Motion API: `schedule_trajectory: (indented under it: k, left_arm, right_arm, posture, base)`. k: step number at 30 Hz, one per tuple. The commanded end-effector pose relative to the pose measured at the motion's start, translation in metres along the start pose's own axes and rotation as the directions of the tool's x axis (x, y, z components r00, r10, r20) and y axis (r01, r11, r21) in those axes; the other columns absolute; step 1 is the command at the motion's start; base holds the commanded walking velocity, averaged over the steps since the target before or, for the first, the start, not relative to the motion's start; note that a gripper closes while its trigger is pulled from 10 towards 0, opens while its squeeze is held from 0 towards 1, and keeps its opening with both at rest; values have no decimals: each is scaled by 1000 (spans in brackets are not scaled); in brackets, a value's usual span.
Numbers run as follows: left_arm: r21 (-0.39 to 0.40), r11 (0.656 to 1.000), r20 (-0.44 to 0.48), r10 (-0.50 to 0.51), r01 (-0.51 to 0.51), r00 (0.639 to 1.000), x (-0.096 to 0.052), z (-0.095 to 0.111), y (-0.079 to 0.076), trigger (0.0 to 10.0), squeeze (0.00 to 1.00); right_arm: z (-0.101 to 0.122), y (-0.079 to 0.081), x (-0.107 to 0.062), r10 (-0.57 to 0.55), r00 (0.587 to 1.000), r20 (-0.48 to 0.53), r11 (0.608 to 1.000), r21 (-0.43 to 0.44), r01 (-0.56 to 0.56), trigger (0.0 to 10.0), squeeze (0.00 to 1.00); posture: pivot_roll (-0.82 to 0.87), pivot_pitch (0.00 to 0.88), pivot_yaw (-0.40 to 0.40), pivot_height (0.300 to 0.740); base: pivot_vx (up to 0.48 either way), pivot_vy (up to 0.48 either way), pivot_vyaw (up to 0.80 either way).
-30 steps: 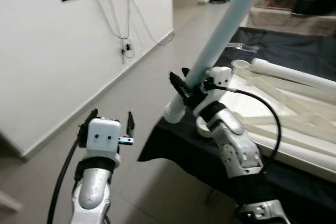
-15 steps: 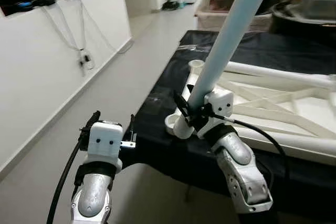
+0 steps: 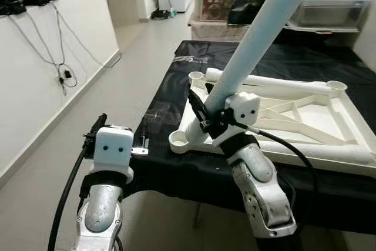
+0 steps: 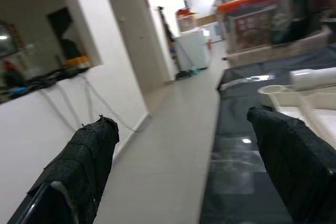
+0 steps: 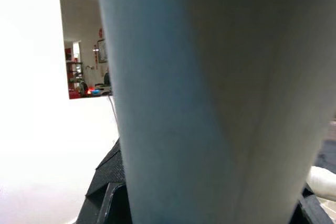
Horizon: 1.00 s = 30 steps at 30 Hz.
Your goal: Building children table
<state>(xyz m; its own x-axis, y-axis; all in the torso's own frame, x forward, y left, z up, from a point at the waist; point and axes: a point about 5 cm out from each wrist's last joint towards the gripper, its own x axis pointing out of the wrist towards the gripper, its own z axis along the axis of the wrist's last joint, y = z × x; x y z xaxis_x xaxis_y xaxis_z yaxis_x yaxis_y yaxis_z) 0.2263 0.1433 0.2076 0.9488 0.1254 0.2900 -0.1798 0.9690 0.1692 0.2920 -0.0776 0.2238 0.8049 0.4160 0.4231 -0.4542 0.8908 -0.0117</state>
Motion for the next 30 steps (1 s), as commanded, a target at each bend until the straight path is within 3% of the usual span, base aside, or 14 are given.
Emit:
schedule_trajectory:
  k: [1,8,30]
  left_arm:
    - [18,1000,18,18,-18,1000,0,5,3,10000,0]
    - [35,999,23,1,-1,1000,-2,4,0,10000,0]
    - [27,1000,18,-12,12,1000,-4,1,-3,10000,0]
  right_arm:
    - [3,-2,5,-11,1000,13,1000,-5,12,10000,0]
    - [1,-7,5,-35,999,4,999,-7,35,10000,0]
    - [-4,-1,4,-15,1000,-22,1000,13,15,10000,0]
  posture:
    - [1,0,13,740]
    - [-2,0,11,740]
    - [1,0,7,740]
  base:
    - [0,0,0]
    - [0,0,0]
    - [244,0,0]
